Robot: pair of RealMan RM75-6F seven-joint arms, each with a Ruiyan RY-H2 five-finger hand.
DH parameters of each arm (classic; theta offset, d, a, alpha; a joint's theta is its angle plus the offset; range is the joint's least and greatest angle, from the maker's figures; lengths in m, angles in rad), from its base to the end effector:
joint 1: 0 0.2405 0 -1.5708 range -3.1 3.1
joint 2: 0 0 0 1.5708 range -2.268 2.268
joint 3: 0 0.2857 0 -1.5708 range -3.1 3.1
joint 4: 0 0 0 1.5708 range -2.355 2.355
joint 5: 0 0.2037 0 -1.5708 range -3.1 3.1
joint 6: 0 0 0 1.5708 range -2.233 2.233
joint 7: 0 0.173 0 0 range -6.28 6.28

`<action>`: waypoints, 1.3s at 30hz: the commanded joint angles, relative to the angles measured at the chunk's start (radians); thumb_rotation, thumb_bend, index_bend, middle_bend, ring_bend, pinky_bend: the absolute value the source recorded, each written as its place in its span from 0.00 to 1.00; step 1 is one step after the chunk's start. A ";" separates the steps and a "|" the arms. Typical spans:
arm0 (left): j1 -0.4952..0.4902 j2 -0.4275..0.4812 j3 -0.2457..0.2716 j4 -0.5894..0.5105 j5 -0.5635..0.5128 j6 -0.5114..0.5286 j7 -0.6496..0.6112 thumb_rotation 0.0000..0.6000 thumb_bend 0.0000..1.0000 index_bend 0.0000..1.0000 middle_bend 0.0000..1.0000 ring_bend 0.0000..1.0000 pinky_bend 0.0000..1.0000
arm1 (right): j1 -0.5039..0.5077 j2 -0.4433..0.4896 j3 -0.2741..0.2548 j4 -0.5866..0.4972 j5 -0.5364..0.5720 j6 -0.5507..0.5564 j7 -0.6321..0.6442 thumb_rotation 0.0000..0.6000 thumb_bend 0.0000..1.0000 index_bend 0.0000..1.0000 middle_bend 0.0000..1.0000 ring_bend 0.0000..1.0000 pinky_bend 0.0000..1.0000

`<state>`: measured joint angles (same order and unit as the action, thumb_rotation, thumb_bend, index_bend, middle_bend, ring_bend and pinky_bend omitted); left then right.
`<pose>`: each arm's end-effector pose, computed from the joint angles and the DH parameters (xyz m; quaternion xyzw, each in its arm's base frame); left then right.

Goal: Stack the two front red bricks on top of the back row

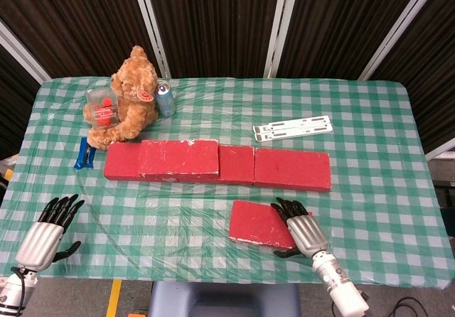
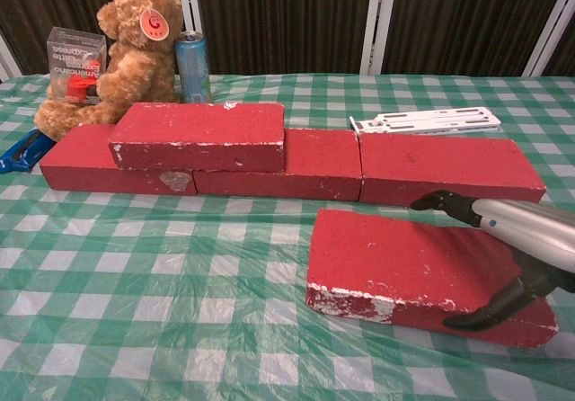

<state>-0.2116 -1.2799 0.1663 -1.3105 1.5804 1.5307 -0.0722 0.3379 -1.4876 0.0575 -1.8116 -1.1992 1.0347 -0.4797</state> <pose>-0.3526 0.2156 0.1174 -0.6906 -0.3487 -0.3670 0.5165 -0.2235 -0.2432 -0.0243 0.7137 -0.4939 0.3124 0.3861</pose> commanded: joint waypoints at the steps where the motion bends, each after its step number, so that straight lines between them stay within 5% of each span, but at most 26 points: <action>1: 0.004 0.004 -0.010 0.002 0.003 -0.004 -0.011 1.00 0.26 0.00 0.00 0.00 0.06 | 0.040 -0.037 0.019 0.016 0.096 -0.028 -0.062 0.91 0.09 0.00 0.00 0.00 0.00; 8: 0.006 0.005 -0.023 0.008 0.018 -0.031 -0.028 1.00 0.26 0.00 0.00 0.00 0.06 | 0.073 -0.051 0.020 0.027 0.167 -0.009 -0.113 0.91 0.09 0.04 0.01 0.00 0.00; 11: 0.009 0.005 -0.029 0.009 0.024 -0.033 -0.028 1.00 0.26 0.00 0.00 0.00 0.06 | 0.076 -0.059 0.019 0.025 0.173 0.014 -0.117 0.91 0.09 0.29 0.19 0.05 0.10; 13: 0.011 0.006 -0.034 0.008 0.025 -0.037 -0.029 1.00 0.26 0.00 0.00 0.00 0.06 | 0.077 -0.065 0.016 0.030 0.167 0.037 -0.126 0.91 0.11 0.45 0.32 0.17 0.26; 16: 0.015 0.008 -0.040 0.006 0.022 -0.047 -0.027 1.00 0.26 0.00 0.00 0.00 0.06 | 0.080 -0.064 0.011 0.021 0.164 0.055 -0.134 0.97 0.13 0.58 0.41 0.31 0.34; 24: 0.031 0.012 -0.052 -0.005 0.032 -0.037 -0.007 1.00 0.26 0.00 0.00 0.00 0.06 | 0.089 0.032 0.024 -0.093 0.040 0.107 -0.097 1.00 0.15 0.60 0.43 0.33 0.34; 31: 0.040 0.005 -0.072 -0.011 0.025 -0.037 0.035 1.00 0.26 0.00 0.00 0.00 0.06 | 0.175 0.181 0.162 -0.172 0.068 0.080 -0.096 1.00 0.15 0.60 0.44 0.35 0.34; 34: 0.042 -0.005 -0.083 -0.005 0.014 -0.046 0.068 1.00 0.26 0.00 0.00 0.00 0.06 | 0.273 0.233 0.272 -0.113 0.195 -0.023 -0.070 1.00 0.15 0.62 0.44 0.36 0.34; 39: 0.037 -0.026 -0.102 0.005 -0.011 -0.075 0.112 1.00 0.26 0.00 0.00 0.00 0.06 | 0.420 0.270 0.353 0.050 0.362 -0.222 -0.007 1.00 0.15 0.63 0.45 0.38 0.34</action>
<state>-0.1724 -1.2999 0.0698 -1.3090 1.5761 1.4625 0.0320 0.6530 -1.2548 0.3451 -1.8730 -0.9380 0.9378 -0.5355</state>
